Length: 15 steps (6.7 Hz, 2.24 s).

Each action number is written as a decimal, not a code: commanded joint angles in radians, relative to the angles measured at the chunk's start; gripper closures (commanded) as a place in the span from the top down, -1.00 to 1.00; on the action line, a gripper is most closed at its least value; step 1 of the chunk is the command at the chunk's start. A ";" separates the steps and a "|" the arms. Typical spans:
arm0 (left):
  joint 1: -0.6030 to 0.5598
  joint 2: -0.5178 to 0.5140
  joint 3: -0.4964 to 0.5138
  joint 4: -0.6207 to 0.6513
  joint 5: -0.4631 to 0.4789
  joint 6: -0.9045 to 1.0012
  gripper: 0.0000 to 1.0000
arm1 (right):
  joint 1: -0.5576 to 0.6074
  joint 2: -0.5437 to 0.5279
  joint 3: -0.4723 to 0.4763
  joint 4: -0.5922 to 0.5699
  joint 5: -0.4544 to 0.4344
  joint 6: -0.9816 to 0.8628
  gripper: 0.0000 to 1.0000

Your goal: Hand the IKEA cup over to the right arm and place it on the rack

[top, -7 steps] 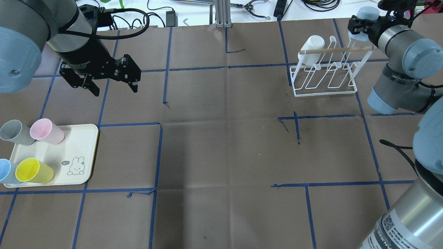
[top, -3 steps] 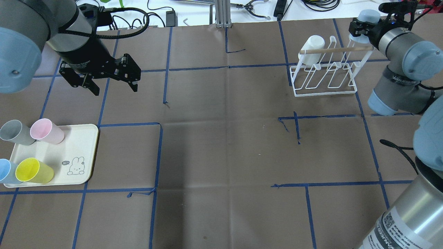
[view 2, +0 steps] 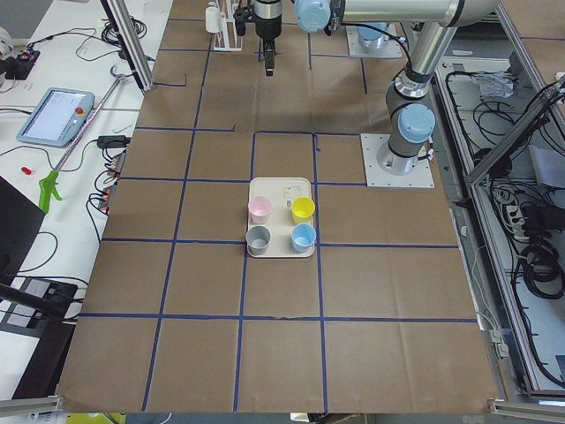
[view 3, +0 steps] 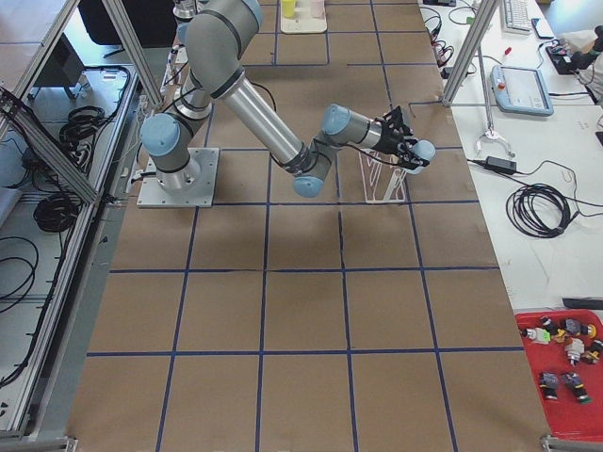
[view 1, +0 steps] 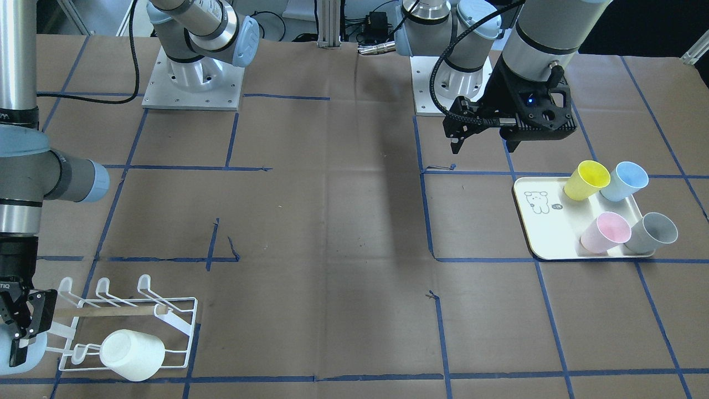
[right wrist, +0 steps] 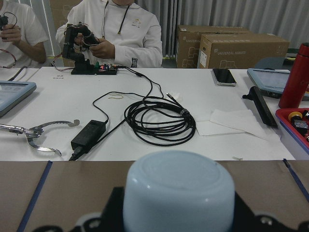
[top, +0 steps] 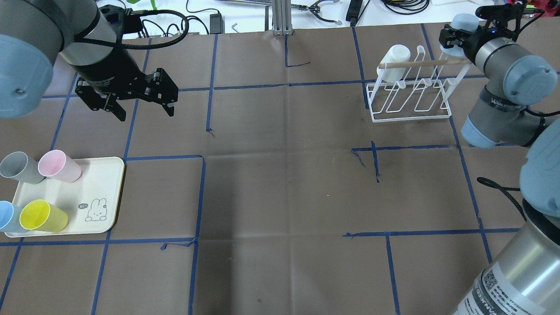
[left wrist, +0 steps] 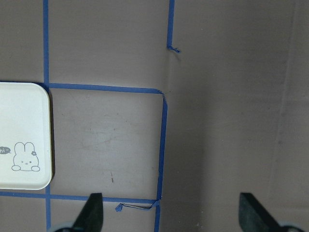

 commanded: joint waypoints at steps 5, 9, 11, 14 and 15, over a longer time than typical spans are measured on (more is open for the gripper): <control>0.001 0.001 0.000 0.000 0.000 -0.003 0.99 | 0.026 0.008 -0.007 -0.004 -0.002 0.007 -0.69; 0.001 0.001 -0.002 0.000 0.000 -0.003 0.99 | 0.028 0.037 -0.001 -0.018 -0.002 0.007 -0.68; -0.001 0.001 0.000 0.000 -0.002 -0.004 0.99 | 0.027 0.034 -0.001 -0.006 -0.004 0.008 0.98; -0.001 0.001 0.000 0.000 0.000 -0.004 0.99 | 0.027 -0.013 -0.010 0.041 -0.002 0.013 0.99; 0.001 0.001 0.000 0.000 0.000 -0.004 0.99 | 0.027 -0.075 -0.012 0.110 0.001 0.013 1.00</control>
